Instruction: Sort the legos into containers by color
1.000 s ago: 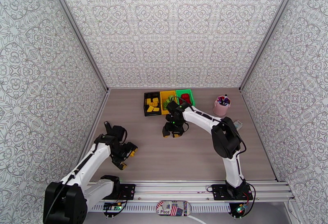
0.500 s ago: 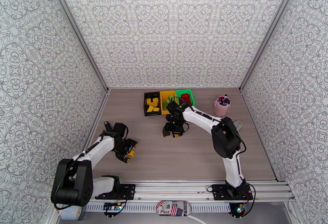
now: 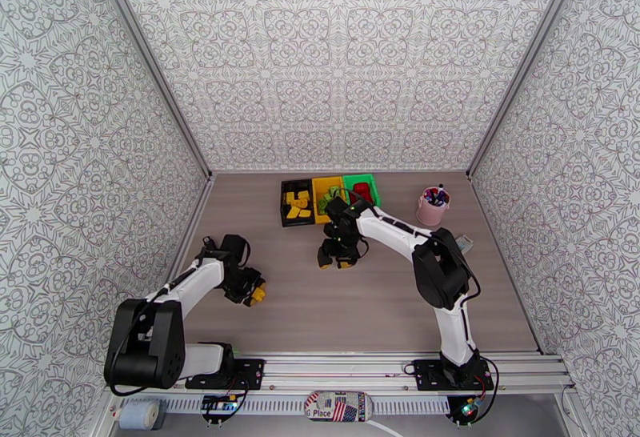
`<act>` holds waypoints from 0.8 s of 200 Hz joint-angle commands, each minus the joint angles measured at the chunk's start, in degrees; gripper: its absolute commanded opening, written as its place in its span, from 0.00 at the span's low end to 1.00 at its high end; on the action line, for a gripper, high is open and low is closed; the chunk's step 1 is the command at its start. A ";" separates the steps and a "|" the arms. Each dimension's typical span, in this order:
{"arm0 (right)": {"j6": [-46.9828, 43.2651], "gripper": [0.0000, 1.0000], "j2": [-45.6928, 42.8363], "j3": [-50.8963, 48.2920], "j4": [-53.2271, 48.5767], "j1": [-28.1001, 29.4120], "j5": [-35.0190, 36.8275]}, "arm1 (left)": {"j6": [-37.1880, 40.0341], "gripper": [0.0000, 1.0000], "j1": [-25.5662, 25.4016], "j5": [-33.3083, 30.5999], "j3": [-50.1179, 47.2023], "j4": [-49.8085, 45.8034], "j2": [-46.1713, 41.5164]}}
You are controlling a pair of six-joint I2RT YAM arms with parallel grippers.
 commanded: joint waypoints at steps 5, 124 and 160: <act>0.95 0.59 0.01 1.01 1.27 -0.89 1.12 | 5.66 0.35 -1.28 2.65 6.00 -1.53 1.83; 13.04 0.60 -2.85 2.24 13.44 -8.46 -12.30 | 15.19 0.32 -11.22 7.39 37.52 -2.19 23.14; 17.09 0.61 -7.24 0.16 17.23 -10.96 -13.42 | 16.18 0.32 -10.37 8.23 47.22 -2.68 29.22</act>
